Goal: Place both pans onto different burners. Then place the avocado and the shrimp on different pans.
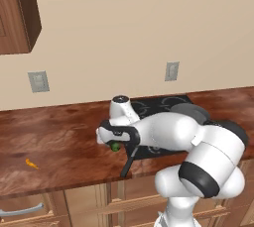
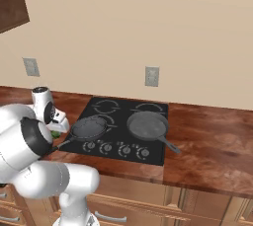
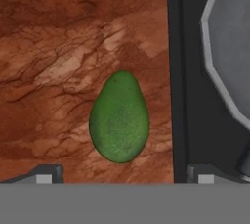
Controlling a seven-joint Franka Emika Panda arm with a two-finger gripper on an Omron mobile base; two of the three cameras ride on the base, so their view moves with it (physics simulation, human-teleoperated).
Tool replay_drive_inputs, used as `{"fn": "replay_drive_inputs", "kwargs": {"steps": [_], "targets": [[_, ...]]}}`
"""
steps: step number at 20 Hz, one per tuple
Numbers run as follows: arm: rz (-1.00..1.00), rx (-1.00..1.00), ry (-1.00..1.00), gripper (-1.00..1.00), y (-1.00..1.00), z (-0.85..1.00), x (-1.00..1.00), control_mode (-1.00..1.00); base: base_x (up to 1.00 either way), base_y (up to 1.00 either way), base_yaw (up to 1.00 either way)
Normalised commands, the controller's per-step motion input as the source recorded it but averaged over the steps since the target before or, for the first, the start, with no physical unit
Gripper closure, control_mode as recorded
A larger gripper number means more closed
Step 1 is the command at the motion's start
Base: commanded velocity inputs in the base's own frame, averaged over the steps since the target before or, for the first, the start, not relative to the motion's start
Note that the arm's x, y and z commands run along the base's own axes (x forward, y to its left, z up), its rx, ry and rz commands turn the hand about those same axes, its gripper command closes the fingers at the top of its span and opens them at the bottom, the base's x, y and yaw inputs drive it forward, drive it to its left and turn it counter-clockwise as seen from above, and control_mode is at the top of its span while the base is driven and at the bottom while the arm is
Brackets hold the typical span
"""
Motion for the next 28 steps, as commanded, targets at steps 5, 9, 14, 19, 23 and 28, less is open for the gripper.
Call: {"fn": "replay_drive_inputs", "kwargs": {"steps": [5,9,14,19,23,28], "targets": [[0.00,-0.04,0.00,-1.00,0.00,-0.08,0.00,-1.00,0.00,0.00,0.00],[0.00,-0.01,0.00,-1.00,0.00,-0.01,0.12,-1.00,0.00,0.00,0.00],[0.00,0.00,0.00,-1.00,0.07,0.00,0.19,-1.00,0.00,0.00,0.00],[0.00,0.00,0.00,-1.00,0.12,0.00,0.24,-1.00,0.00,0.00,0.00],[0.00,-0.01,0.00,-1.00,0.08,-0.09,0.18,-1.00,0.00,0.00,0.00],[0.00,-0.08,0.00,-1.00,0.00,-0.31,0.00,-1.00,0.00,0.00,0.00]]}}
